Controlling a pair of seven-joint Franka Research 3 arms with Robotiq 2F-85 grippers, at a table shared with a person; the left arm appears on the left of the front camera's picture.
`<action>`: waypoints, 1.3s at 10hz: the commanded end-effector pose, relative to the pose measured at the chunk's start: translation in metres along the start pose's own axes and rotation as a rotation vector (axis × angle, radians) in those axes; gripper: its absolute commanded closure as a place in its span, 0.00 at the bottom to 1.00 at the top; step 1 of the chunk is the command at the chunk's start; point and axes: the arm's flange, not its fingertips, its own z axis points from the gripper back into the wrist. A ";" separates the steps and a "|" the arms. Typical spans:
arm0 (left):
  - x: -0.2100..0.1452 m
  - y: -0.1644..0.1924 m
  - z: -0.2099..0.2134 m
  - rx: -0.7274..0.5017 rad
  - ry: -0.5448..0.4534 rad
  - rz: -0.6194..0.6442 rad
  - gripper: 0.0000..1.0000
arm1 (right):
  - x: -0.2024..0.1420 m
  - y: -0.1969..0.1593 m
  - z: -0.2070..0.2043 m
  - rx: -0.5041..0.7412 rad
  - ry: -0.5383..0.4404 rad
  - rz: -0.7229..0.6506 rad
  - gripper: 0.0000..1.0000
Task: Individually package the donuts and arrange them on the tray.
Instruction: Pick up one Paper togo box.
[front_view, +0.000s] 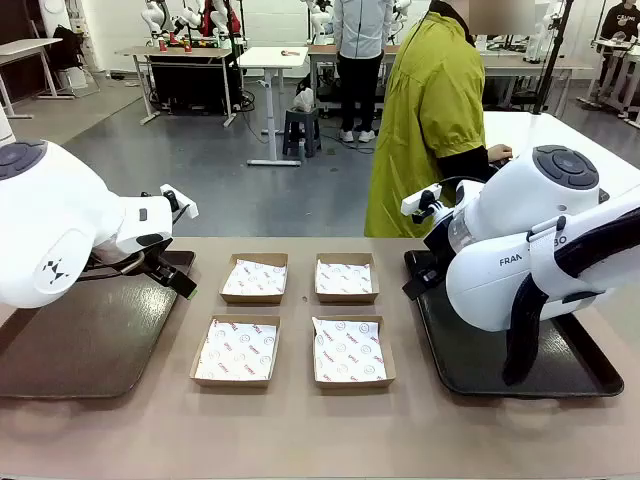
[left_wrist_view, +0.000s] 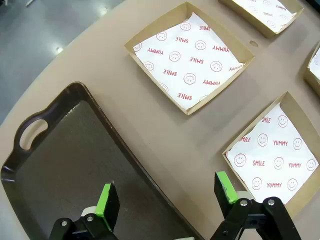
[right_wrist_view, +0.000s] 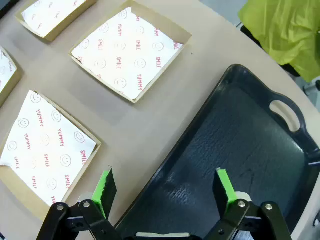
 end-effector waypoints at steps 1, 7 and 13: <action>0.000 0.000 0.000 0.000 0.000 0.000 0.00 | 0.000 0.000 0.000 0.000 0.000 0.000 0.00; 0.000 0.000 0.000 0.000 0.000 0.000 0.00 | 0.000 0.000 0.000 0.000 0.000 0.000 0.00; -0.019 -0.010 0.023 0.001 0.040 -0.032 0.00 | -0.010 0.010 0.017 -0.022 0.030 0.014 0.00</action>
